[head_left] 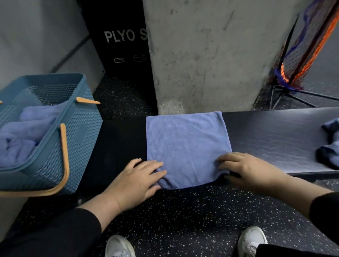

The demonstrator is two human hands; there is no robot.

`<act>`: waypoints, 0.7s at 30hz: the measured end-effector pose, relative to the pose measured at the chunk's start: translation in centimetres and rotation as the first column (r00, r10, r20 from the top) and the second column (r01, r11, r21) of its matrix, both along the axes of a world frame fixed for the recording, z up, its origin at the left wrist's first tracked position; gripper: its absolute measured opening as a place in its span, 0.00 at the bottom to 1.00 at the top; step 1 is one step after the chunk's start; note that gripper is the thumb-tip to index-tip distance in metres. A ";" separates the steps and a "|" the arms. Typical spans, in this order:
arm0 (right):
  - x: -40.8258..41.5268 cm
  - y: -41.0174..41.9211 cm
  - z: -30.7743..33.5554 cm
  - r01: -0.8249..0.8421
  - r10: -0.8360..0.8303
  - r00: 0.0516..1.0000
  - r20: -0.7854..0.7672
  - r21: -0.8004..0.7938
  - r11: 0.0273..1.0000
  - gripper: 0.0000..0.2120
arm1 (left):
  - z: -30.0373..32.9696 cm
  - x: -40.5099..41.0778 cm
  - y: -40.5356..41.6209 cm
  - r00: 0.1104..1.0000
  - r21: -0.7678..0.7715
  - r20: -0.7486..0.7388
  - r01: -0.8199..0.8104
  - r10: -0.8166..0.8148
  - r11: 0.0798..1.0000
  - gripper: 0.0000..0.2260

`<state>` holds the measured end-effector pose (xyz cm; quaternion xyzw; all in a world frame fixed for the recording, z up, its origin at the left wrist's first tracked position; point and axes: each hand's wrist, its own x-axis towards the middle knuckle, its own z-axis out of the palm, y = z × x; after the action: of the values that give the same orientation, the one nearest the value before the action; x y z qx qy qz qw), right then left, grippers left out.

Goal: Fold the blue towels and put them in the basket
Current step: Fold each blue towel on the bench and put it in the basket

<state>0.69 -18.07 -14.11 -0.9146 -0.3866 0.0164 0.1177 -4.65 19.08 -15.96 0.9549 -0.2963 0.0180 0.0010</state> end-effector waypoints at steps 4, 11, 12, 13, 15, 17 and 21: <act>-0.4 0.3 1.2 0.186 -0.186 0.983 -0.006 0.013 0.983 0.06 | 0.2 -0.9 -1.5 0.995 0.053 -0.038 -0.088 0.090 0.995 0.31; -0.8 2.1 3.0 0.486 -0.406 0.849 -0.338 0.199 0.851 0.12 | 0.9 -0.2 -2.6 0.960 -0.299 -0.118 -0.277 0.252 0.913 0.15; -0.7 2.5 3.1 0.506 -0.412 0.833 -0.370 0.207 0.837 0.11 | 1.3 -0.1 -2.8 0.939 -0.357 -0.196 -0.337 0.283 0.871 0.17; -0.6 2.9 3.2 0.518 -0.413 0.821 -0.394 0.211 0.829 0.11 | 1.7 0.2 -2.9 0.913 -0.412 -0.269 -0.396 0.306 0.820 0.17; -0.4 3.6 3.1 0.511 -0.405 0.822 -0.401 0.204 0.835 0.09 | 2.5 0.6 -2.8 0.858 -0.464 -0.385 -0.498 0.340 0.732 0.17; 0.0 3.8 2.6 0.457 -0.380 0.862 -0.336 0.188 0.869 0.04 | 3.1 1.0 -2.6 0.826 -0.470 -0.436 -0.547 0.356 0.693 0.18; 0.4 3.9 1.6 0.291 -0.278 0.941 -0.194 0.045 0.956 0.09 | 3.5 1.6 -2.5 0.807 -0.498 -0.457 -0.580 0.374 0.644 0.19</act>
<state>1.09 -14.16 -12.54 -0.9504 -0.2380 0.0702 0.1877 -3.04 16.58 -12.44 0.9342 -0.0031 -0.0378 0.3546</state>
